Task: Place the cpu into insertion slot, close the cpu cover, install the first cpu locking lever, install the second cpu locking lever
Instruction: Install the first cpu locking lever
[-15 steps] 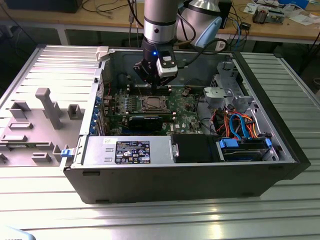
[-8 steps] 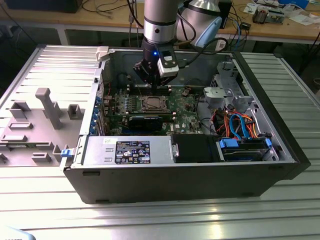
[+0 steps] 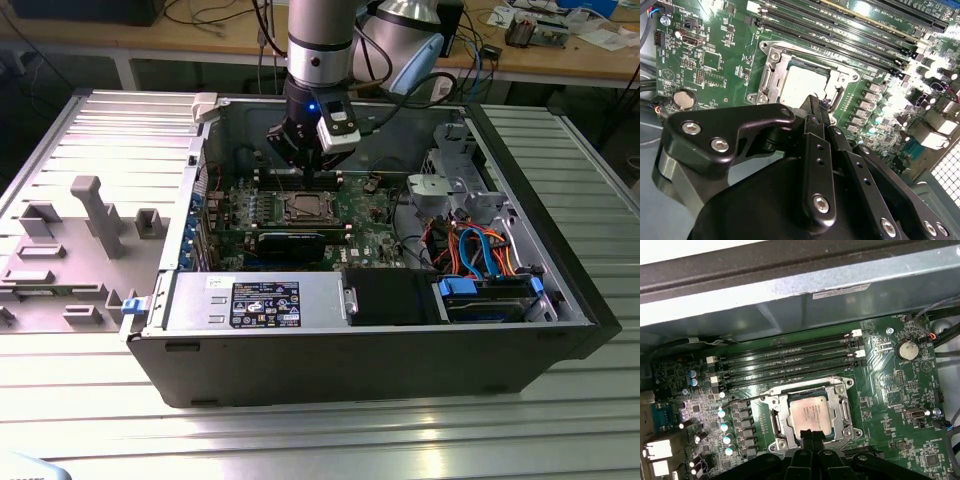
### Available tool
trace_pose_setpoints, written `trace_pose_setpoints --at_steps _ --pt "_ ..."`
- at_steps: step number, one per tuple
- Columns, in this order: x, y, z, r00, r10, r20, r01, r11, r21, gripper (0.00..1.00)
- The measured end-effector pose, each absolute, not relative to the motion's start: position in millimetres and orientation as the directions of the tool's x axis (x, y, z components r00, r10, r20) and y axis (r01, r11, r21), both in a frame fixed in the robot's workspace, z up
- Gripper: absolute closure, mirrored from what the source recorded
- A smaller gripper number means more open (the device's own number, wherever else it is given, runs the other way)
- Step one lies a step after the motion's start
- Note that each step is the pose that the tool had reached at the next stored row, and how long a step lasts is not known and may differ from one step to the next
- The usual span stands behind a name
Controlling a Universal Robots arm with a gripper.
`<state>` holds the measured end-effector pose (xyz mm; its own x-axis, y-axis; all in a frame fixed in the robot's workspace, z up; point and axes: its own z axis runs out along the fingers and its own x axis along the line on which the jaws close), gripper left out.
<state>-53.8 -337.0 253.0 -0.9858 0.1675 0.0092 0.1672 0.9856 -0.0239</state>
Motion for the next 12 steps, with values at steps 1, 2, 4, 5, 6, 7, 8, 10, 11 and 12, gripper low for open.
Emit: trace_pose_setpoints --at_steps 1,2,4,5,6,7,8,10,11,12 --pt "-53.8 -337.0 253.0 -0.986 0.164 0.009 0.164 0.986 -0.024 0.89" --pt "-53.8 -337.0 253.0 -0.987 0.161 0.009 0.16 0.987 -0.024 0.89" --pt "-53.8 -337.0 253.0 -0.989 0.149 0.009 0.149 0.989 -0.024 0.89" --pt "-53.8 -337.0 253.0 -0.99 0.141 0.009 0.14 0.99 -0.024 0.89" --pt "-53.8 -337.0 253.0 -0.993 0.114 0.009 0.114 0.993 -0.024 0.89" --pt "-53.8 -337.0 253.0 -0.998 0.068 0.009 0.068 0.997 -0.024 0.89" --pt "-53.8 -337.0 253.0 -0.999 0.034 0.009 0.034 0.999 -0.024 0.89" --pt "-53.8 -337.0 253.0 -1.0 0.026 0.009 0.026 0.999 -0.024 0.89" --pt "-53.8 -337.0 253.0 -1.0 0.023 0.009 0.023 0.999 -0.024 0.89" --pt "-53.8 -337.0 253.0 -1.0 0.02 0.009 0.02 1.0 -0.024 0.89"
